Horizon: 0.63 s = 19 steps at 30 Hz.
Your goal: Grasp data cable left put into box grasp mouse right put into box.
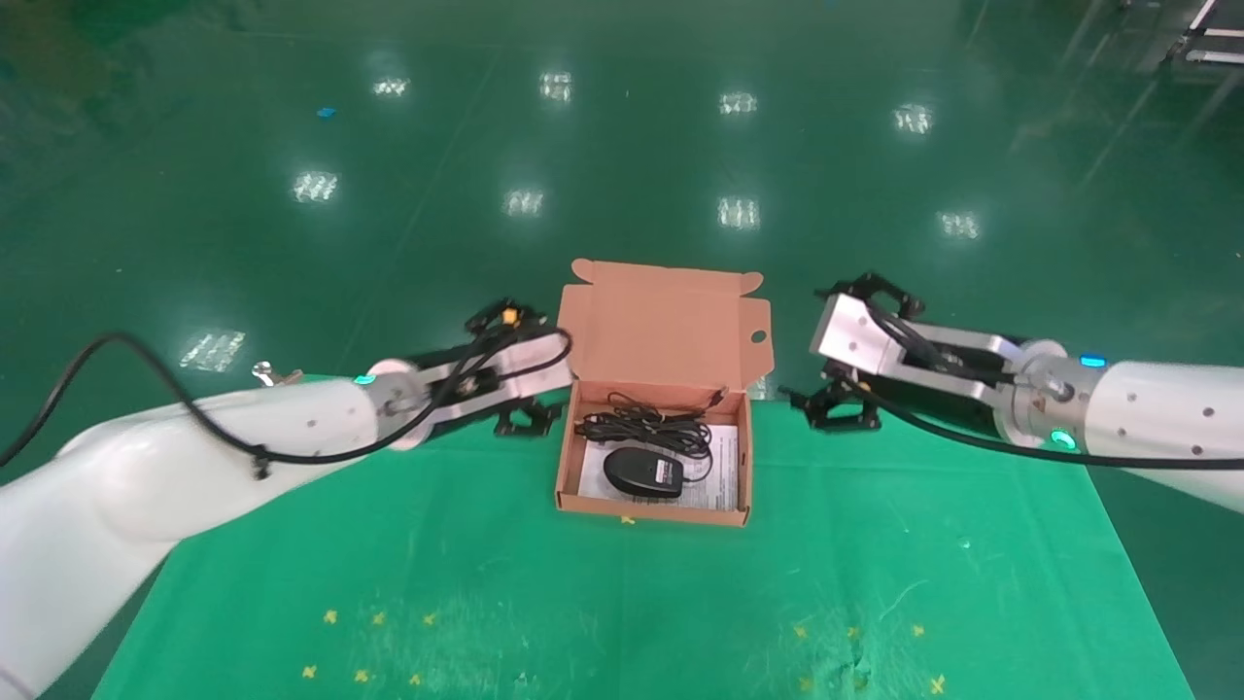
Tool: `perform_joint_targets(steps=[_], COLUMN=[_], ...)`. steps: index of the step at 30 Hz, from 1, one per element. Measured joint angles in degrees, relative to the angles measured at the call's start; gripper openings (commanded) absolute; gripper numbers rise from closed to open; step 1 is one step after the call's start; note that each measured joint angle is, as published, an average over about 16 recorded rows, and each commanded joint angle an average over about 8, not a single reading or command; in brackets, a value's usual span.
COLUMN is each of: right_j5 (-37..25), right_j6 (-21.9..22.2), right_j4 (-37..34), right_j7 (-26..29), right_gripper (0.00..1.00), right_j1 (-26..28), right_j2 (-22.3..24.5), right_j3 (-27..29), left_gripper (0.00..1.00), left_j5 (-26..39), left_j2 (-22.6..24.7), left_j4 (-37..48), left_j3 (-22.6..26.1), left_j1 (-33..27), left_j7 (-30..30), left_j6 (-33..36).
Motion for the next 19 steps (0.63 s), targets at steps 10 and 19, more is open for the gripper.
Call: perform_joint_targets(steps=[10,19], right_j5=[11.3,17.5], right_j6=[-9.9,-15.3], right_j4=[1.7,2.7], right_j7=[0.1,0.1], right_gripper=[1.0,1.0], right_j1=[-4.3,-6.6], right_j2=[2.6,4.1], right_j3=[6.5,10.0], left_gripper=[1.0,1.0], left_j5=[-13.2,-20.4], left_j2=[-7.0,-10.8], left_j4=[-5.3,-8.2], left_j3=[-8.5,-13.1], left_j1=[4.4,6.8], left_j7=[-0.5,-0.8], left_j6=[12.6,19.5])
